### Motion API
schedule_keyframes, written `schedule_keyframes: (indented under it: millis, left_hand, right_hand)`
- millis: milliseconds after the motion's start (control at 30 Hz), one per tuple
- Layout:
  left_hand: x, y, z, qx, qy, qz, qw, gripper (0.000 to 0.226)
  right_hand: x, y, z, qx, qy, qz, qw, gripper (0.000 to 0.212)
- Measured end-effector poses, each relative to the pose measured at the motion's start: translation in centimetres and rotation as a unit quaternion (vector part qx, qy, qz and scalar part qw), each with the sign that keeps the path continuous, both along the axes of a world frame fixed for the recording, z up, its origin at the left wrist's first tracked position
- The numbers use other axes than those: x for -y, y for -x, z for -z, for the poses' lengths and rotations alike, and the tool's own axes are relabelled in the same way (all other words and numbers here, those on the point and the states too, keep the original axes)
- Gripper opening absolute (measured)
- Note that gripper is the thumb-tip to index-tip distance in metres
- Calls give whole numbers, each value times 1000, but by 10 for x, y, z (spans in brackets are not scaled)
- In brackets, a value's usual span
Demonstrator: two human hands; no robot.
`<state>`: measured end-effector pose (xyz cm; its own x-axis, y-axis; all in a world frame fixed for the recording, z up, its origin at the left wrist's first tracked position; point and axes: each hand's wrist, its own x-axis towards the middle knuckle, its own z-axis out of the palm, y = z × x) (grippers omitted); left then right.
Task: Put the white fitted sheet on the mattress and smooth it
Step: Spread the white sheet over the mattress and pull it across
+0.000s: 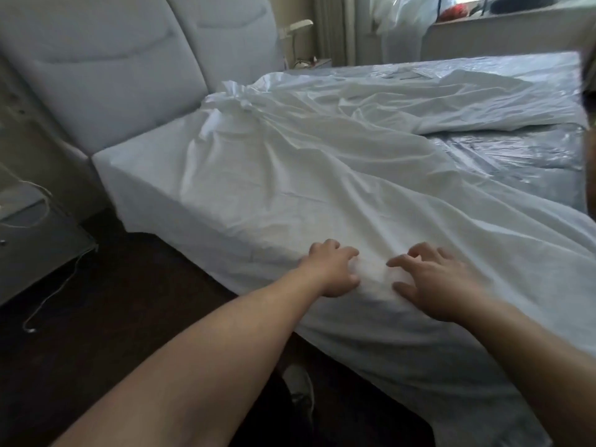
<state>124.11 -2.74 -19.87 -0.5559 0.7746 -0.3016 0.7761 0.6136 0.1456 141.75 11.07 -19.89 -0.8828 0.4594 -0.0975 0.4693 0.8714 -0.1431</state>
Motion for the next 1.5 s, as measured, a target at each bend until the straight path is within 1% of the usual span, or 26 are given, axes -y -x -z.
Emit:
schedule_keyframes:
  millis: [33, 100, 167, 200, 267, 333, 400, 433, 500, 533, 567, 633, 667, 700, 767, 800, 867, 933, 1067, 1200, 1267, 1333, 1433, 1500]
  left_hand:
    - [1, -4, 0, -8, 17, 11, 1000, 67]
    - [-14, -27, 1, -16, 26, 67, 997, 64]
    - [-27, -50, -1, -9, -5, 118, 993, 59]
    - [-37, -64, -2, 0, -20, 150, 989, 56]
    - [-48, -93, -4, 19, -21, 215, 976, 52]
    - [-58, -124, -5, 16, -18, 288, 957, 51]
    - [-64, -150, -4, 17, -11, 339, 940, 52]
    - [-66, -158, -4, 24, -8, 351, 936, 51]
    - [-70, -167, -2, 52, -9, 364, 930, 49]
    - [-72, -169, -2, 73, -18, 365, 928, 47]
    - [-74, -168, -3, 97, -36, 356, 929, 45]
    - [-77, -160, -6, 132, -72, 317, 936, 40]
    - [-80, -154, -7, 133, -84, 297, 942, 38]
    - [-82, -147, -9, 123, -92, 281, 947, 38]
    - [-87, -130, -10, 91, -98, 266, 955, 39]
    - [-90, -122, -11, 80, -99, 260, 957, 39]
    - [-97, -107, -15, 72, -101, 244, 962, 40]
    - [-111, -96, -20, 67, -103, 235, 964, 40]
    - [-162, -81, -20, 53, -128, 206, 969, 39]
    - [-236, -75, -13, 8, -151, 186, 971, 44]
    - [-271, -73, -8, -18, -167, 164, 972, 50]
    - [-304, -69, -2, -37, -189, 121, 974, 51]
    - [-333, -65, 7, -52, -180, 89, 978, 48]
    - [-341, -60, 12, -48, -171, 66, 982, 44]
  right_hand:
    - [-4, 0, 4, 15, 16, 20, 1000, 53]
    - [-24, -20, 6, 38, 17, 79, 996, 58]
    - [-39, -43, 3, 52, 14, 130, 990, 60]
    - [-48, -59, 2, 55, 27, 167, 984, 60]
    - [-62, -86, 1, 51, 46, 231, 970, 62]
    - [-74, -117, 4, 33, 64, 300, 951, 64]
    - [-79, -143, 9, 20, 84, 368, 926, 62]
    - [-80, -153, 12, 11, 111, 398, 911, 65]
    - [-78, -171, 16, -39, 205, 448, 869, 79]
    - [-75, -181, 15, -56, 241, 461, 852, 81]
    - [-72, -189, 13, -62, 250, 458, 851, 76]
    - [-74, -203, 10, -93, 198, 438, 872, 57]
    - [-75, -209, 8, -126, 164, 428, 880, 50]
    - [-74, -211, 2, -165, 151, 422, 879, 44]
    - [-76, -211, -10, -243, 162, 411, 863, 36]
    - [-78, -209, -17, -267, 177, 408, 855, 33]
    - [-83, -200, -34, -287, 195, 391, 852, 27]
    - [-100, -188, -49, -303, 194, 373, 856, 24]
    - [-164, -141, -56, -281, 155, 324, 890, 21]
    - [-240, -71, -40, -240, 128, 256, 927, 24]
    - [-272, -39, -26, -228, 133, 238, 935, 28]
    - [-303, -12, -11, -197, 133, 222, 946, 30]
    - [-335, 10, 5, -161, 104, 201, 961, 27]
    - [-347, 20, 6, -145, 101, 186, 967, 23]
